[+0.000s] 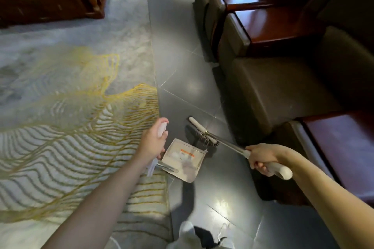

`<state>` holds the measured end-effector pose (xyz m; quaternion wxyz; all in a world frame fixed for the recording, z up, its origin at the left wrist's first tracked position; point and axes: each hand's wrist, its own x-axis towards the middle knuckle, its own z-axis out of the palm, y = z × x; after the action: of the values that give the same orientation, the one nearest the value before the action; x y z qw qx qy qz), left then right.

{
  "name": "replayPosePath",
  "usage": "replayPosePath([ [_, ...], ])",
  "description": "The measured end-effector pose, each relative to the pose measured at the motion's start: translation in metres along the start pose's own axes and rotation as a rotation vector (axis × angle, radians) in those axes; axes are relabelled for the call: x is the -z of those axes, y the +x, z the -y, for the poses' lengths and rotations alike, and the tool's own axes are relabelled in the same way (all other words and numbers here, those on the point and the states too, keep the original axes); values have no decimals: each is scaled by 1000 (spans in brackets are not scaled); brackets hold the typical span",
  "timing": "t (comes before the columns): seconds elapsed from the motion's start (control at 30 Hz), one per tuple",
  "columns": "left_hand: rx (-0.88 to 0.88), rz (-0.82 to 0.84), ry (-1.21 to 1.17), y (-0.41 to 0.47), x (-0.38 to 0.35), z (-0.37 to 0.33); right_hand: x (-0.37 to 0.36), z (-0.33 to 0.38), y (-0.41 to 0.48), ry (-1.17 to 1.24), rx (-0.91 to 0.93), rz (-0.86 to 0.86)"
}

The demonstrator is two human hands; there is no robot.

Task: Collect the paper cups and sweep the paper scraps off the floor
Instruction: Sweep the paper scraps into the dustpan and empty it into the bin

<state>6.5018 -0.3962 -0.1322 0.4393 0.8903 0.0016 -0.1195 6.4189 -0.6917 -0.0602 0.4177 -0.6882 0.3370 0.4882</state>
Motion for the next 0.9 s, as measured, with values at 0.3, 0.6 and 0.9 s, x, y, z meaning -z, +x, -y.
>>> replayPosePath([
  [0.3,-78,49,81,-97,-36,17,-28,-71,13,-343,99,-93],
  [0.6,63,30,102,-150,-80,37,-98,-127,13,-377,82,75],
  [0.9,73,10,46,-221,-68,36,-79,-184,-63,6,-115,303],
])
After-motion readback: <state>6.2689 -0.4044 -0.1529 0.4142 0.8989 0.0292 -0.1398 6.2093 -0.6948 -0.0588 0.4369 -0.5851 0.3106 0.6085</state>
